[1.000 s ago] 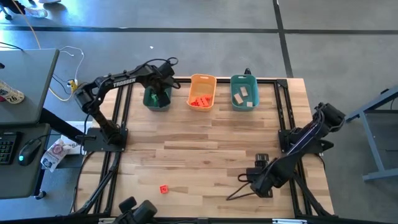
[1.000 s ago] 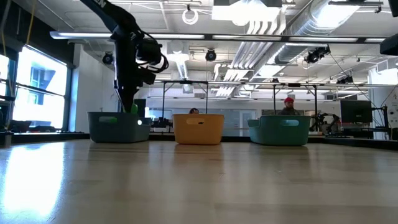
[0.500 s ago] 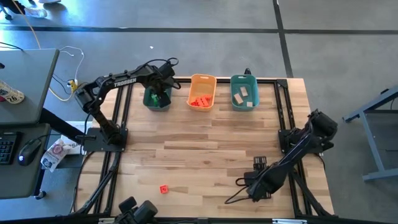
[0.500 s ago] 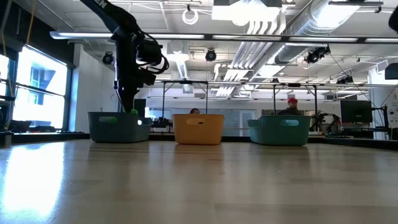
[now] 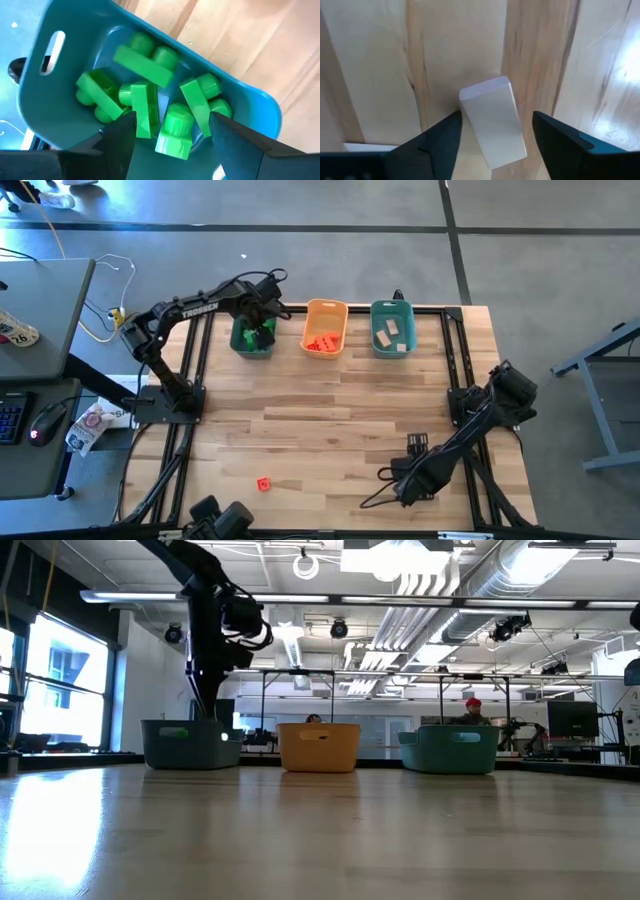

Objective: Sort & place blocks by color
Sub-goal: Put the white block into the green bin

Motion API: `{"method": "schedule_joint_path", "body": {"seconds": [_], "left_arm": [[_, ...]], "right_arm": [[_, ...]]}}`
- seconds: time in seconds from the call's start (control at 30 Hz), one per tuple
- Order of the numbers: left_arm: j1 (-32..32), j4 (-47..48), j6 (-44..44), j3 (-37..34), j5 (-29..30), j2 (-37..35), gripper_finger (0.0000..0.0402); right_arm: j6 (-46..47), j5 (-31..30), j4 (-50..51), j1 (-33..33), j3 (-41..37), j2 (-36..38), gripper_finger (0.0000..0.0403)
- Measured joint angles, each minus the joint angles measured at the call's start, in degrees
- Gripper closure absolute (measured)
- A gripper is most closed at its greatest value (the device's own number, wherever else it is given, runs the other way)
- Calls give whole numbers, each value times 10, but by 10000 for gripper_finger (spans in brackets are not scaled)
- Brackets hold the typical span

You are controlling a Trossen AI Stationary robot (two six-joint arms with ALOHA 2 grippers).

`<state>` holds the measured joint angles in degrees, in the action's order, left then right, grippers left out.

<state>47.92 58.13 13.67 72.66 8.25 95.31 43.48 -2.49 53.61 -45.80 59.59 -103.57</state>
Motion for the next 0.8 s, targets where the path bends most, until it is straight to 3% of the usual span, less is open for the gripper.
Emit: {"method": "schedule_joint_path", "body": {"seconds": [0.4, 0.53, 0.8], "left_arm": [[-17, 62, 0, 58, -2, 0, 172], [-37, 72, 0, 62, -31, 0, 172], [-85, 95, 9, 62, -94, -1, 172]], "right_arm": [[16, 8, -23, 3, -2, -2, 264], [46, 10, -24, 4, -2, -2, 291], [79, -38, -44, 21, 17, -4, 306]]}}
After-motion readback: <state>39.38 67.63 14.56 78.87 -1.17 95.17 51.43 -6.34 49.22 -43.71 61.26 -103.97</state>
